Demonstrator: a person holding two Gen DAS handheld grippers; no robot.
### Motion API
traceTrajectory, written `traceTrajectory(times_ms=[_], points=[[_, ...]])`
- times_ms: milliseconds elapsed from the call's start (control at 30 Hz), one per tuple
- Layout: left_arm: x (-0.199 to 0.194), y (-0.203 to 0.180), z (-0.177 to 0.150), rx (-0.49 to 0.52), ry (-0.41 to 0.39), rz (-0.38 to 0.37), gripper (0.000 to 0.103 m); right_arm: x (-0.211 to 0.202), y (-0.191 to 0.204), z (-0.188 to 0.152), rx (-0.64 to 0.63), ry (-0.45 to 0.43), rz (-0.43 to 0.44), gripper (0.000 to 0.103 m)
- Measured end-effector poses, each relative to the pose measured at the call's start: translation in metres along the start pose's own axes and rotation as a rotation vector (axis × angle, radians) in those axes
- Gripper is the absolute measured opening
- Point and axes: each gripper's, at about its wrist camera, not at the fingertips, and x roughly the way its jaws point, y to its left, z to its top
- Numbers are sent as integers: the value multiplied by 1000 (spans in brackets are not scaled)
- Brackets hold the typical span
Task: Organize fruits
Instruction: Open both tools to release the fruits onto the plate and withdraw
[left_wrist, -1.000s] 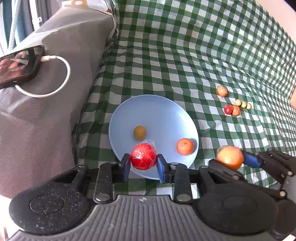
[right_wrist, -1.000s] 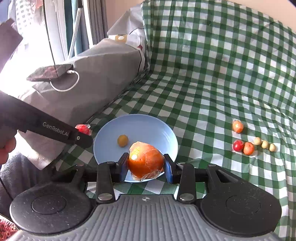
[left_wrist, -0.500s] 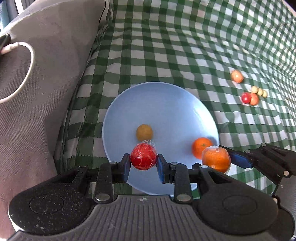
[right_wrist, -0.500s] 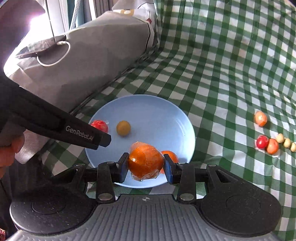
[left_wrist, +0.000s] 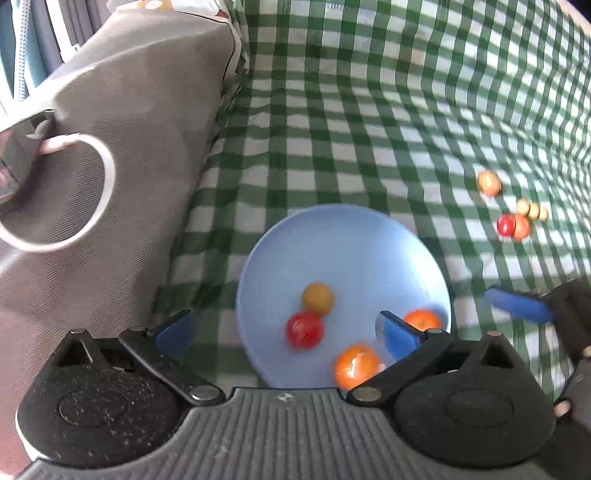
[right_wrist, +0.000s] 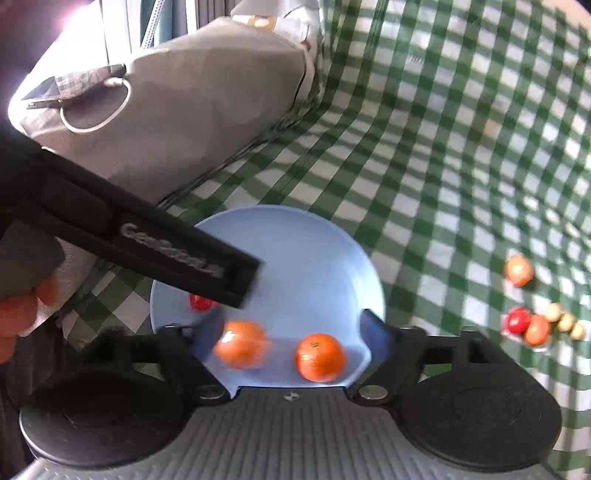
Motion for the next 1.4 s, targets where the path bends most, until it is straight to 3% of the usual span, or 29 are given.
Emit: traceTrajectory(times_ms=[133, 300, 600, 1000, 1400], points=[[-35, 11, -21, -47, -17, -11, 103, -36, -3, -8, 42, 4, -7, 98], [-70, 14, -48, -53, -21, 1, 103, -78, 3, -23, 143, 8, -10, 100], [-121, 7, -68, -47, -131, 7, 103, -139, 29, -42, 156, -123, -65, 102], [-144, -12, -82, 20, -181, -1, 103, -165, 34, -57, 202, -152, -84, 102], [-143, -10, -82, 13, -166, 1, 103, -163, 35, -58, 214, -141, -85, 102]])
